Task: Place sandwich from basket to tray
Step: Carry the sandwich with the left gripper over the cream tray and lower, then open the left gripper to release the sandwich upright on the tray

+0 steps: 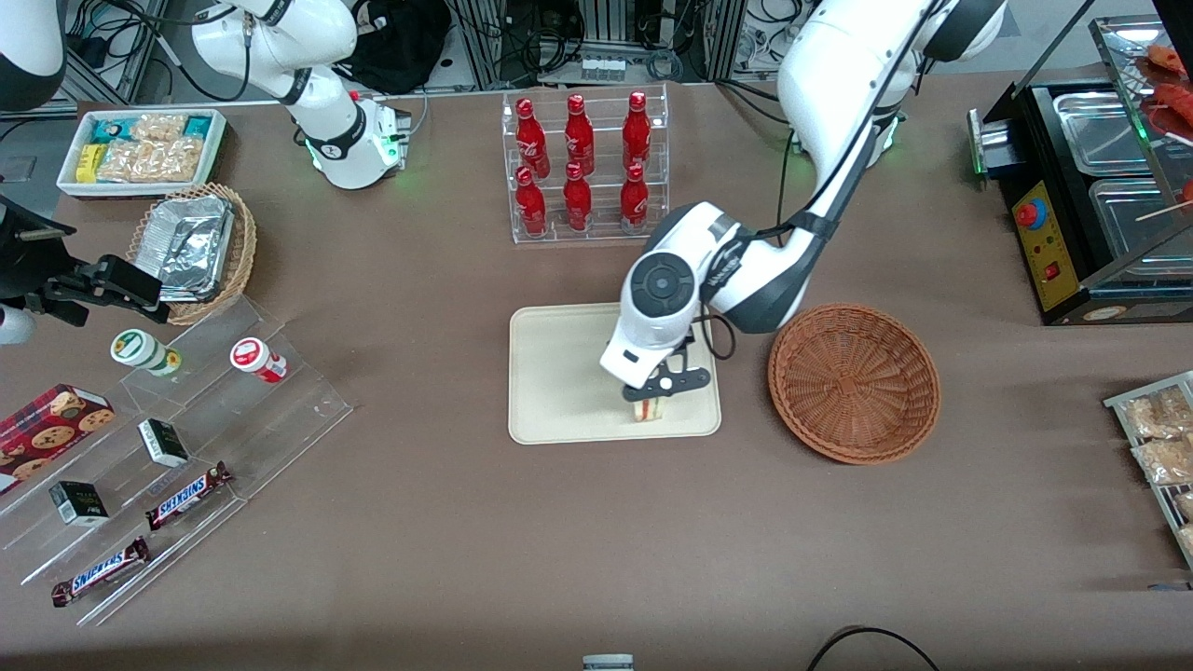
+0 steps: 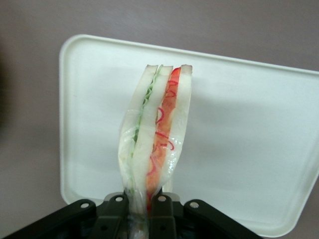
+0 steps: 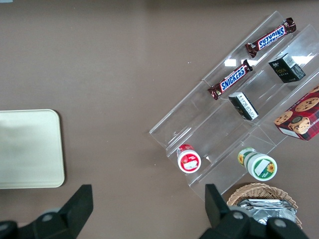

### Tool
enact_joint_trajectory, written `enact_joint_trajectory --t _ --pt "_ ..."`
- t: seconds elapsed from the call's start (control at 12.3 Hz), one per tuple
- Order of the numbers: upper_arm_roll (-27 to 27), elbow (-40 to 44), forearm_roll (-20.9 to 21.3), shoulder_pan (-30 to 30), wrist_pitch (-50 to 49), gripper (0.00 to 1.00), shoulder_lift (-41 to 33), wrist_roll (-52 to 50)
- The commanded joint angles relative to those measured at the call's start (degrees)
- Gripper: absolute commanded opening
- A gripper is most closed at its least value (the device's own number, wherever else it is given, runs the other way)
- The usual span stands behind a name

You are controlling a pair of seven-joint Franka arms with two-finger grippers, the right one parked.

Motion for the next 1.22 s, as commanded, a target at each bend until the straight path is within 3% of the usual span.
enact_joint_trajectory --t 0.0,0.41,0.65,0.81,0.89,0.97,1.05,1.14 --pt "0.92 6.75 0.22 -3.38 -2.73 0.03 4.86 -3.52" --pt "1.1 14.49 3.21 -6.11 -6.77 0.03 10.84 -8.72" --pt "1.1 14.77 5.76 -6.99 -6.69 0.04 11.73 -11.09" --pt "1.1 14.77 5.85 -7.86 -6.6 0.07 12.26 -11.62" --pt "1.1 14.77 5.85 -7.96 -6.51 0.14 12.43 -11.97" --pt "1.1 14.68 5.85 -7.96 -6.43 0.3 12.52 -12.23" --pt "1.1 14.77 5.68 -7.87 -6.34 0.81 12.35 -12.32" --pt "1.1 14.77 5.5 -7.7 -6.34 1.0 12.0 -12.33"
